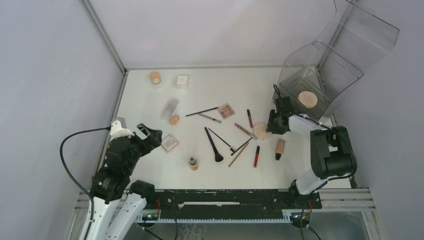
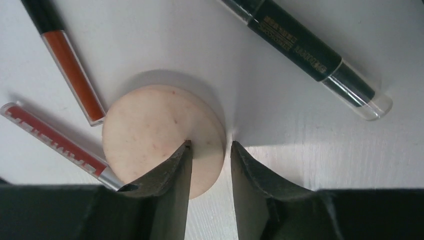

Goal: Organize the makeup
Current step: Pick up the makeup tool from the center of the board, then place the makeup tool in the storage box, then pick up the makeup tool from the center of the board.

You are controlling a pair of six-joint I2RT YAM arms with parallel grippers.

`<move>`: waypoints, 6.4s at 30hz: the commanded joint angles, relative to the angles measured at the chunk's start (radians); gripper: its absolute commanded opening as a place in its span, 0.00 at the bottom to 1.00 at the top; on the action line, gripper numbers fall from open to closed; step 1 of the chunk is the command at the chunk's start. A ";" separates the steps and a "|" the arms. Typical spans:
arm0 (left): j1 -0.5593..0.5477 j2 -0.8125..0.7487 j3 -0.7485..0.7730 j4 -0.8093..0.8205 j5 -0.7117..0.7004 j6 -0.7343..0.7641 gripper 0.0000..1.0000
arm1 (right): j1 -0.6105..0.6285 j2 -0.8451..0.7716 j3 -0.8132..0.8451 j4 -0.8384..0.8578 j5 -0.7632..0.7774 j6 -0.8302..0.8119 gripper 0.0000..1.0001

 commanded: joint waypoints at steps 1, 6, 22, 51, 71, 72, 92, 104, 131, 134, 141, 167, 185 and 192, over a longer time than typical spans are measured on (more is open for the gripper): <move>0.005 0.025 0.023 0.025 -0.015 0.021 1.00 | -0.012 0.007 0.045 0.038 -0.051 -0.027 0.41; 0.005 0.029 0.028 0.035 -0.006 0.021 1.00 | -0.019 0.066 0.078 0.002 -0.095 -0.038 0.33; 0.006 -0.001 0.030 0.026 0.004 0.016 1.00 | 0.077 -0.429 0.204 -0.148 0.198 -0.044 0.00; 0.007 -0.021 0.043 -0.008 -0.020 0.031 1.00 | -0.159 -0.399 0.410 -0.041 0.263 -0.003 0.56; 0.005 -0.024 0.033 -0.034 -0.049 0.044 1.00 | 0.496 -0.272 0.182 -0.052 0.147 -0.081 0.51; 0.006 -0.017 0.030 -0.037 -0.049 0.048 1.00 | 0.523 -0.259 0.183 -0.046 0.136 -0.068 0.53; 0.006 0.332 0.040 -0.013 -0.109 0.022 1.00 | 0.665 -0.396 0.142 -0.239 0.380 0.073 0.60; 0.175 0.886 0.584 0.069 -0.156 0.170 1.00 | 0.600 -0.609 0.014 -0.223 0.386 0.169 0.60; 0.005 1.266 0.759 -0.003 -0.181 0.654 0.98 | 0.563 -0.490 0.065 -0.254 0.577 0.279 0.64; 0.010 1.301 0.760 -0.029 -0.067 0.626 0.95 | 0.583 -0.476 0.066 -0.270 0.615 0.297 0.64; 0.008 1.452 0.704 -0.001 -0.005 0.542 0.79 | 0.565 -0.462 0.083 -0.289 0.481 0.240 0.65; -0.005 1.412 0.682 -0.005 0.133 0.448 0.01 | 0.565 -0.531 0.087 -0.272 0.343 0.195 0.45; -0.180 0.644 0.142 0.754 0.930 -0.099 0.03 | 0.703 -0.592 0.086 0.258 -0.169 0.192 0.63; -0.240 0.612 0.115 0.755 0.940 -0.107 0.04 | 0.715 -0.570 0.079 0.354 -0.222 0.245 0.64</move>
